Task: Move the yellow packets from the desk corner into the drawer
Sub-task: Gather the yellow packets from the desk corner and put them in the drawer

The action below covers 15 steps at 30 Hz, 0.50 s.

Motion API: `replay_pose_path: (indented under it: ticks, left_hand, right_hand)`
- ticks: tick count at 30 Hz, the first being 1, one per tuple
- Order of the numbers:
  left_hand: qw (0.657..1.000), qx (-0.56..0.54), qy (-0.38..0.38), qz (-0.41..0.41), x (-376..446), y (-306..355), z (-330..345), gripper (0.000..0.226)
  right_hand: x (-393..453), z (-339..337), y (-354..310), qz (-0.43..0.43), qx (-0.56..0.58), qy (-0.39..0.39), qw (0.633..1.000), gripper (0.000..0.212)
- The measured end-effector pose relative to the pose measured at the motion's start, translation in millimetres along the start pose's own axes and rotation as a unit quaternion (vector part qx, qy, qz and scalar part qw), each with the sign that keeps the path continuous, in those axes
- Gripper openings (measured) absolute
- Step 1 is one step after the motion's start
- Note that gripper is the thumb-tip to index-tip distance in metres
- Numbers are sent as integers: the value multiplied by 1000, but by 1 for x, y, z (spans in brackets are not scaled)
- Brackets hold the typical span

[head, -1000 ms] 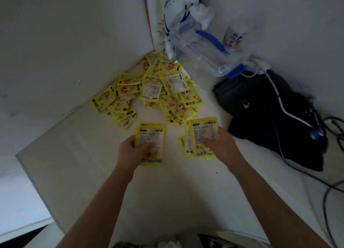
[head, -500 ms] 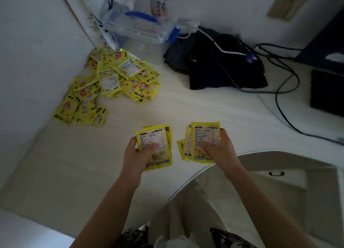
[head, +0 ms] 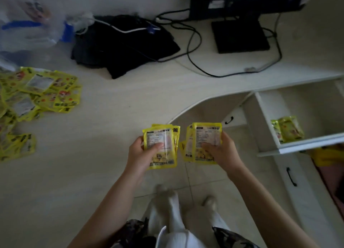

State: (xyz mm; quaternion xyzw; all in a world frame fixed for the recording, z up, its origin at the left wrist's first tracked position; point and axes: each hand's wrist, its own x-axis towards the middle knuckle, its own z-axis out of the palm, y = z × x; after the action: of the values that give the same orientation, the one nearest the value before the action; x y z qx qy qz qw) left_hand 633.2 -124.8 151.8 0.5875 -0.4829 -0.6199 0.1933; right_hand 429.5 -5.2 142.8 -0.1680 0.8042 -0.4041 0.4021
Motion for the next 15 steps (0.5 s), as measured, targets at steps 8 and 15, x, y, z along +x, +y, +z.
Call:
replay_pose_path:
  ticks: [8, 15]
  left_hand:
    - [993, 60, -92, -44, -43, -24, 133, 46]
    - [993, 44, -103, -36, -83, -28, 254, 19]
  right_hand:
    - [-20, -127, 71, 31, 51, 66, 996, 30]
    - [-26, -238, 125, 28, 86, 95, 991, 29]
